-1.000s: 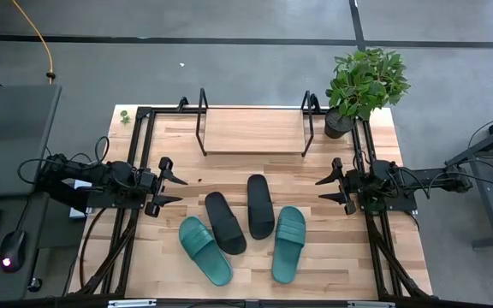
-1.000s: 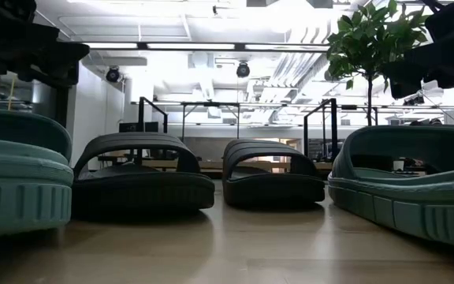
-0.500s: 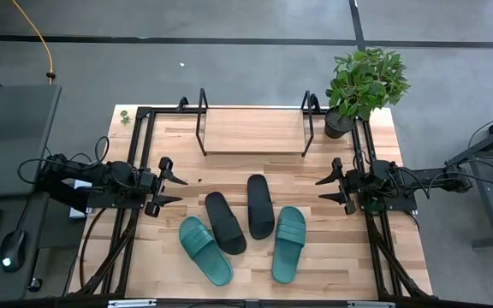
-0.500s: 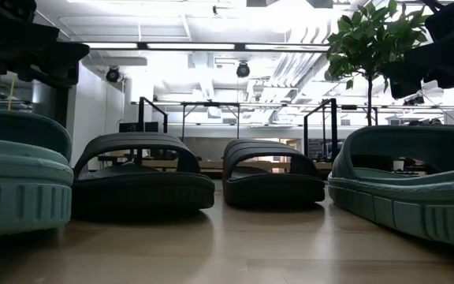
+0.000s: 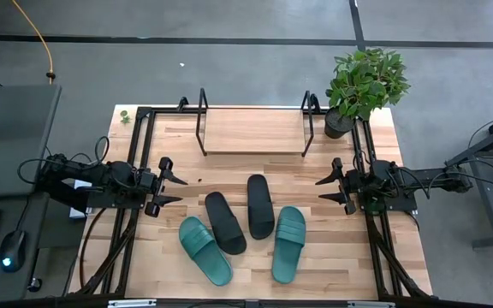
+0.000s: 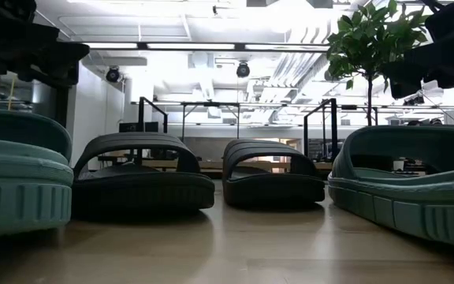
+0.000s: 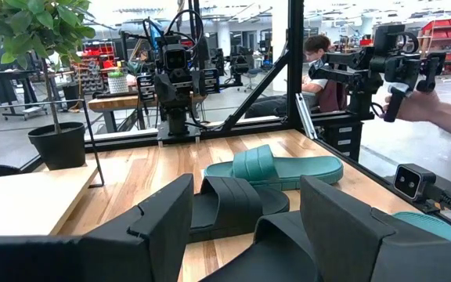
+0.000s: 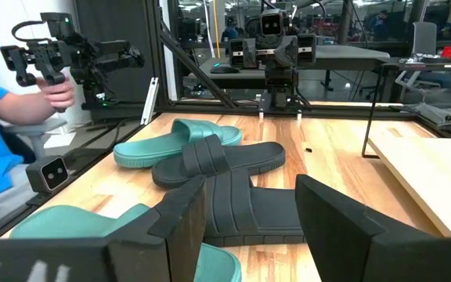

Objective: Pick and place slides into the shelf

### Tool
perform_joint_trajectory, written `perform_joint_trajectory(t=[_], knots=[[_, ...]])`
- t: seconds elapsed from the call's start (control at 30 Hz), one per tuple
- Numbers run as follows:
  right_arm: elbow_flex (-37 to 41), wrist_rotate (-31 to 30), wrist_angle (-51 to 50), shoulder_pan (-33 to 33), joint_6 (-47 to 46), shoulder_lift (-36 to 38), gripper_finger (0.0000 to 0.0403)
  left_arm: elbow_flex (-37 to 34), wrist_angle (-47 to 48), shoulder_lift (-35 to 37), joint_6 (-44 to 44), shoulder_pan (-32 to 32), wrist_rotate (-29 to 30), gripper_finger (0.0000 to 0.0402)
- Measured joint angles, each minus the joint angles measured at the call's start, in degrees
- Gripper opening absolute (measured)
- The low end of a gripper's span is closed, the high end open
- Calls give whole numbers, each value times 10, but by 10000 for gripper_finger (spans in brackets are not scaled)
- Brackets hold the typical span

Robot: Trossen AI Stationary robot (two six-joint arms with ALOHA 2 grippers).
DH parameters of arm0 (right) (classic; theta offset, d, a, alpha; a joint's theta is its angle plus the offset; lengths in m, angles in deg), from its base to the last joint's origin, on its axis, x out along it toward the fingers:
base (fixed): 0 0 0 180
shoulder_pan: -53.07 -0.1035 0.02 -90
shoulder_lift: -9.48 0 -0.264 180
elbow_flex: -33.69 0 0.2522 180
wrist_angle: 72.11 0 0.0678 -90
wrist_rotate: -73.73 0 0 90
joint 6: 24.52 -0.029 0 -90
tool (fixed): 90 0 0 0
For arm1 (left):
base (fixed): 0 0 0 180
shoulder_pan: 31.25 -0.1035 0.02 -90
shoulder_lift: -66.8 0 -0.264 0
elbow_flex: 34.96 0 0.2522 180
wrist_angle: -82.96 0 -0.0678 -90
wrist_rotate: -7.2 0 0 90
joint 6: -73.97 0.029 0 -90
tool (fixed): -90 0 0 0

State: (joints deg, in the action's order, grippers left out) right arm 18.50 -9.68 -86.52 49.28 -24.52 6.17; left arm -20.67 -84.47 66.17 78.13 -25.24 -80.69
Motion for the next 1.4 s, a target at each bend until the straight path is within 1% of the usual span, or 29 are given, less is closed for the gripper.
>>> perform_joint_trajectory(t=[0.1,0.27,0.43,0.57,0.73,0.9,0.97,1.03,1.17,1.27,1.33,1.4], knots=[[0,0,0,0,0,0,188,0,0,0,-5,0,0,216],[0,0,0,0,0,0,188,0,0,0,-45,0,0,216],[0,0,0,0,-2,0,188,0,-5,0,-47,0,0,216],[0,0,0,0,-36,0,188,0,-2,0,-55,0,0,216],[0,0,0,0,-77,0,188,0,-2,0,-98,0,0,216],[0,0,0,0,-76,0,188,0,0,0,-147,0,0,216],[0,0,0,0,-76,0,188,0,-1,0,-150,0,2,216],[0,0,0,0,-76,0,188,0,-2,0,-150,0,15,216],[0,0,1,0,-90,0,188,0,-11,0,-150,0,60,216],[0,0,0,0,-118,0,188,0,-29,0,-150,0,113,216],[0,0,0,0,-115,0,188,0,-51,0,-145,0,157,216],[0,-6,0,0,-94,0,188,2,-72,0,-134,0,188,216]])
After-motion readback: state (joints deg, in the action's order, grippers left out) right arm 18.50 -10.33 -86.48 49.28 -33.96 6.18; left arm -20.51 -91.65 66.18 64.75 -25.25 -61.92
